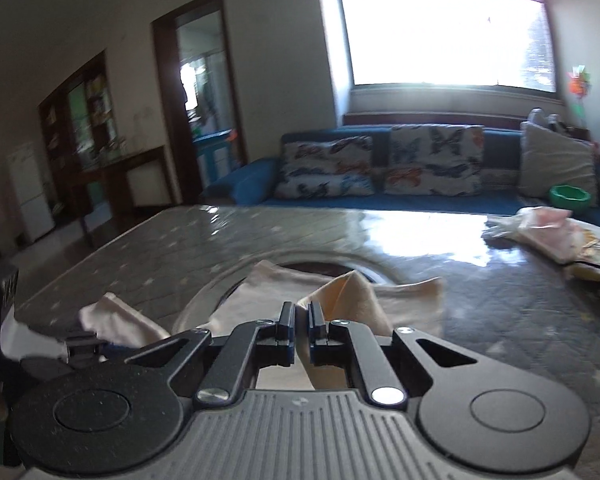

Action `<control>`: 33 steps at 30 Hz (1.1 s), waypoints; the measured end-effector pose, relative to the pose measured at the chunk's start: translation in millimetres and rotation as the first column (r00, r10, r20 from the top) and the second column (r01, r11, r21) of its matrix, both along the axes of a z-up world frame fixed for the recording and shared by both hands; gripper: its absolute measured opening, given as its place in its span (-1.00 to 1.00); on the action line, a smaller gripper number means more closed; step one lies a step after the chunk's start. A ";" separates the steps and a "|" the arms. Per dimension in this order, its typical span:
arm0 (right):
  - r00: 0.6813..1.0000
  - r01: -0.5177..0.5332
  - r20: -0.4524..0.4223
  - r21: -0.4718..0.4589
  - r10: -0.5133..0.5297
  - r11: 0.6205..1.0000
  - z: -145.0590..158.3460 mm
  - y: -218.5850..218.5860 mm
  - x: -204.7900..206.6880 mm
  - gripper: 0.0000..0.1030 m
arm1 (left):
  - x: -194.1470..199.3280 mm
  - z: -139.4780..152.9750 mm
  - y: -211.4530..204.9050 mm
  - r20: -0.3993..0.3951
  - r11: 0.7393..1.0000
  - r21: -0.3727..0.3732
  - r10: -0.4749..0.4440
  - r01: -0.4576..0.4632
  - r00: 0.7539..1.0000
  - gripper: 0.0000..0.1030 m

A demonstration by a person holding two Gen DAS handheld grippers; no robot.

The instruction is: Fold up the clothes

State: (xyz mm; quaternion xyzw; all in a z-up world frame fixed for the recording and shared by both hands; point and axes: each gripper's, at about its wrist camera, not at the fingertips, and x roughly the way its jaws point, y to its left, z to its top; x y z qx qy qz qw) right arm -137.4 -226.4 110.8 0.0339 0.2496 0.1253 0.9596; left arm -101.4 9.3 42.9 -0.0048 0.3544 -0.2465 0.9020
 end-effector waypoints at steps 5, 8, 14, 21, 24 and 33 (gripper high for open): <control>0.993 -0.107 -0.057 -0.018 0.106 0.994 -20.6 47.7 13.7 -0.90 | 2.6 -0.7 31.4 0.001 0.997 -0.019 0.075 -0.075 0.997 0.60; 0.984 -0.158 -0.091 -0.025 0.156 0.987 -34.9 69.6 16.9 -0.90 | 4.5 -2.3 40.9 -0.003 0.995 -0.025 0.101 -0.101 0.995 0.60; 0.957 -0.253 -0.153 -0.029 0.246 0.967 -58.2 94.7 16.1 -0.81 | 6.6 -3.2 37.9 -0.006 0.994 -0.033 0.100 -0.100 0.995 0.60; 0.968 -0.227 -0.126 -0.051 0.219 0.973 -46.5 66.0 -1.6 -0.78 | 7.8 -1.8 27.7 -0.003 0.996 -0.035 0.082 -0.082 0.997 0.60; 0.981 -0.167 -0.112 -0.104 0.156 0.980 -45.2 45.4 -6.7 -0.78 | 7.8 -0.9 27.7 0.000 0.996 -0.033 0.087 -0.086 0.996 0.60; 0.970 -0.213 -0.143 -0.110 0.196 0.971 -49.9 50.6 -1.1 -0.67 | 7.6 2.1 27.7 0.007 0.995 -0.024 0.101 -0.101 0.995 0.60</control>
